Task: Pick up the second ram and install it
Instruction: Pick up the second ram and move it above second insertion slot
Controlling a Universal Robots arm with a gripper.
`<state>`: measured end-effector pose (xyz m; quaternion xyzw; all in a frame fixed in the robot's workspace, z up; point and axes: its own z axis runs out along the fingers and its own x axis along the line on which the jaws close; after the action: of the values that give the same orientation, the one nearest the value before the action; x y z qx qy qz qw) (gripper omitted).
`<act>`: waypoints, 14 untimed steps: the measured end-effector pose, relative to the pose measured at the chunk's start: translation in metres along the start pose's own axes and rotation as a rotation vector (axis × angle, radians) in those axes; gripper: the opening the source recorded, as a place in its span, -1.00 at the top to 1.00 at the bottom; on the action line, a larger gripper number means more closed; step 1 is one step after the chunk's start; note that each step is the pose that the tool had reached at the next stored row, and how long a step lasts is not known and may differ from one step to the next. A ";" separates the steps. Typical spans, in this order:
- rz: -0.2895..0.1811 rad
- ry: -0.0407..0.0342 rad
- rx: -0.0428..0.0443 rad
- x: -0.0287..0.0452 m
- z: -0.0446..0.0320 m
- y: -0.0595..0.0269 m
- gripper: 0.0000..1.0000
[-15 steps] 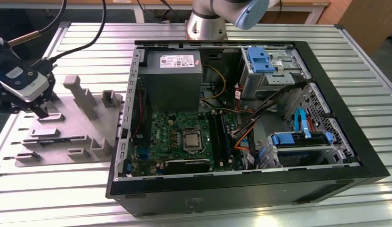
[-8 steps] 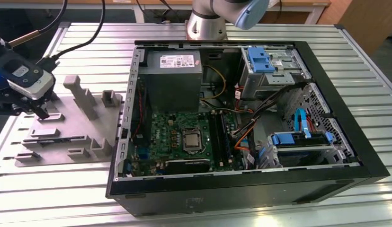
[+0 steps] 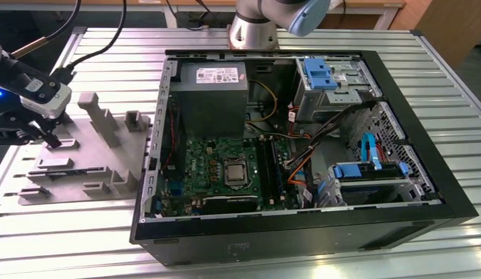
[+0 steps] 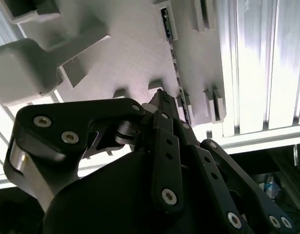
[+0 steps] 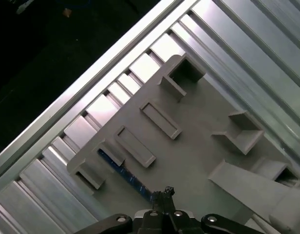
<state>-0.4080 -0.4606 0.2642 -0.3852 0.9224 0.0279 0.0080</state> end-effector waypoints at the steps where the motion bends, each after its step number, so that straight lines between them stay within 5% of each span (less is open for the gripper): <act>1: -0.018 0.0009 -0.0007 0.0000 0.0006 0.0000 0.79; 14: -0.254 0.0116 -0.0092 0.0003 0.0087 -0.0004 0.79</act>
<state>-0.4080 -0.4606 0.2555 -0.4991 0.8660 0.0286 0.0043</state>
